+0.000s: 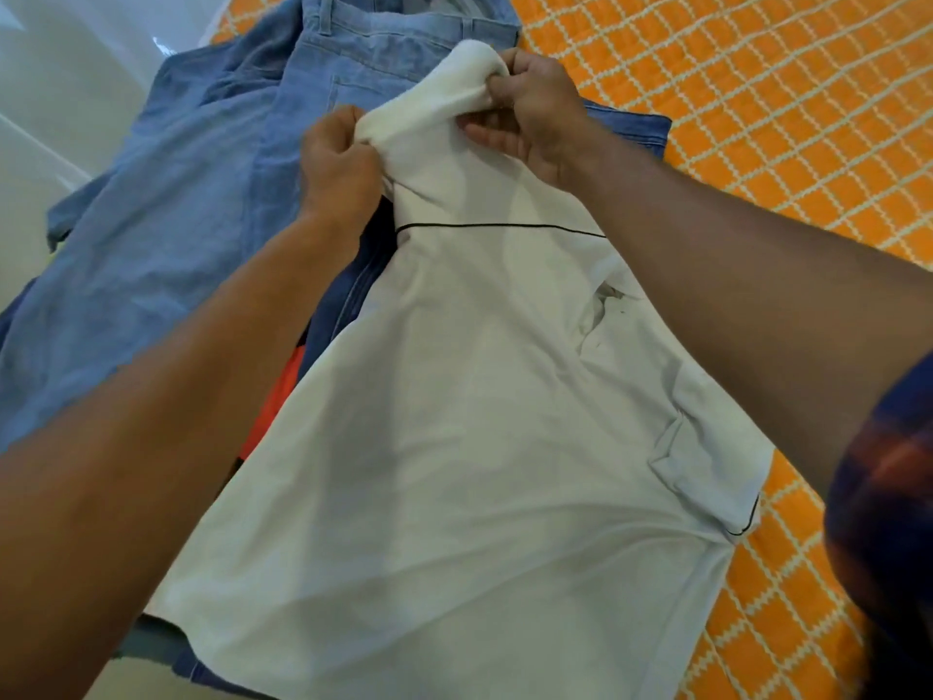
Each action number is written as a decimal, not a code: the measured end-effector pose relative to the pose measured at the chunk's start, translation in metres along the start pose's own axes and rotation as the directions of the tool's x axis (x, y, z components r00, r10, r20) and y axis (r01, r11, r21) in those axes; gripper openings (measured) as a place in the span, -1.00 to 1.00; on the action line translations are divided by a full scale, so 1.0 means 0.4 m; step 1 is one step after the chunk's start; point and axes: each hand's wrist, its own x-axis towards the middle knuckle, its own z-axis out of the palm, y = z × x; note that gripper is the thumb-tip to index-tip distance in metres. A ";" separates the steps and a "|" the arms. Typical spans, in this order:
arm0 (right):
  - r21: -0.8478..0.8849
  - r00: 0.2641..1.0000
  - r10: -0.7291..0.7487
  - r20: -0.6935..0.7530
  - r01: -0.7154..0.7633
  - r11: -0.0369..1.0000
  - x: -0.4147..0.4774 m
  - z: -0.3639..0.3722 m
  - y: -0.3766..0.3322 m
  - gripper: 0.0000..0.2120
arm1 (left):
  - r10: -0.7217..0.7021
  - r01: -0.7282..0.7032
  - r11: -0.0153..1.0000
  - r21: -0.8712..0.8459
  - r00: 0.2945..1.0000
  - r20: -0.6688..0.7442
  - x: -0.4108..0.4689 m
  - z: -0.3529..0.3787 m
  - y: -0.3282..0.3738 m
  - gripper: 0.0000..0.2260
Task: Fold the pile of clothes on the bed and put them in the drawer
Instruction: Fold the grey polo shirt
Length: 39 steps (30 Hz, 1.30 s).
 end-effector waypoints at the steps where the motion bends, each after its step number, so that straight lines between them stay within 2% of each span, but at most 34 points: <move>1: 0.055 0.999 0.027 0.021 -0.028 0.998 -0.008 -0.012 -0.002 -0.75 | 0.033 -0.033 0.999 0.017 0.999 -0.013 -0.003 0.004 0.002 -0.80; 3: 0.138 0.997 0.072 0.034 -0.076 0.987 -0.032 -0.043 0.003 -0.71 | 0.176 -0.173 0.981 0.093 0.984 -0.032 -0.026 0.016 0.011 -0.80; 5: 0.168 0.997 0.070 0.010 -0.071 0.983 -0.054 -0.077 0.018 -0.68 | 0.381 -0.381 0.904 0.192 0.924 0.043 -0.059 0.027 0.007 -0.76; 7: 0.081 1.000 0.020 -0.022 -0.018 0.997 -0.094 -0.125 0.039 -0.66 | 0.563 -0.603 0.744 0.287 0.798 0.217 -0.104 0.053 -0.020 -0.73; 9: -0.012 1.000 -0.007 -0.025 0.007 1.000 -0.140 -0.171 0.070 -0.64 | 0.611 -0.747 0.569 0.343 0.664 0.431 -0.161 0.078 -0.044 -0.69; 11: -0.274 0.999 -0.003 -0.045 -0.009 0.962 -0.187 -0.216 0.115 -0.67 | 0.530 -0.794 0.442 0.417 0.607 0.592 -0.215 0.094 -0.080 -0.65; 12: -0.451 0.999 0.001 -0.050 -0.024 0.892 -0.210 -0.233 0.142 -0.68 | 0.483 -0.798 0.419 0.433 0.600 0.638 -0.237 0.096 -0.095 -0.63; 14: -0.740 0.995 -0.052 -0.090 -0.032 0.672 -0.250 -0.257 0.196 -0.67 | 0.461 -0.780 0.471 0.413 0.616 0.639 -0.262 0.090 -0.119 -0.64; 15: -0.785 0.986 -0.110 -0.126 -0.032 0.619 -0.261 -0.249 0.208 -0.69 | 0.491 -0.763 0.513 0.394 0.637 0.594 -0.262 0.075 -0.119 -0.66; 17: -0.758 0.959 -0.251 -0.130 0.067 0.649 -0.269 -0.210 0.217 -0.68 | 0.520 -0.691 0.571 0.443 0.722 0.456 -0.272 0.048 -0.122 -0.67; 19: -0.714 0.925 -0.380 0.013 0.275 0.644 -0.261 -0.145 0.213 -0.60 | 0.399 -0.491 0.660 0.569 0.870 0.289 -0.294 0.006 -0.129 -0.56; 20: -0.711 0.916 -0.382 0.125 0.351 0.609 -0.254 -0.111 0.207 -0.51 | 0.315 -0.384 0.679 0.626 0.922 0.223 -0.304 -0.019 -0.139 -0.50; 21: -0.734 0.908 -0.335 0.251 0.404 0.546 -0.249 -0.079 0.197 -0.42 | 0.251 -0.306 0.659 0.687 0.951 0.183 -0.315 -0.047 -0.152 -0.46; 23: -0.831 0.894 -0.172 0.413 0.447 0.331 -0.230 -0.038 0.178 -0.35 | 0.169 -0.235 0.592 0.771 0.971 0.166 -0.330 -0.099 -0.178 -0.44; 25: -0.892 0.901 -0.044 0.431 0.433 0.130 -0.210 -0.022 0.161 -0.43 | 0.045 -0.165 0.629 0.760 0.983 0.176 -0.335 -0.140 -0.191 -0.46; 26: -0.900 0.904 -0.030 0.427 0.428 0.080 -0.201 -0.020 0.154 -0.50 | -0.017 -0.132 0.661 0.738 0.982 0.191 -0.335 -0.156 -0.194 -0.51; 28: -0.889 0.890 -0.025 0.455 0.456 0.053 -0.196 -0.023 0.141 -0.65 | -0.101 -0.133 0.685 0.717 0.956 0.274 -0.338 -0.187 -0.195 -0.62; 31: -0.857 0.859 -0.043 0.511 0.513 0.058 -0.195 -0.059 0.131 -0.77 | -0.179 -0.222 0.678 0.701 0.875 0.449 -0.351 -0.216 -0.177 -0.71; 34: -0.846 0.842 -0.090 0.531 0.533 -0.002 -0.209 -0.109 0.125 -0.83 | -0.248 -0.287 0.655 0.699 0.792 0.558 -0.392 -0.236 -0.172 -0.79; 36: -0.835 0.825 -0.127 0.550 0.546 -0.066 -0.235 -0.130 0.119 -0.83 | -0.276 -0.354 0.563 0.747 0.771 0.574 -0.443 -0.252 -0.188 -0.81; 39: -0.839 0.824 -0.158 0.544 0.530 -0.125 -0.290 -0.152 0.111 -0.72 | -0.382 -0.494 0.289 0.820 0.726 0.572 -0.519 -0.257 -0.206 -0.90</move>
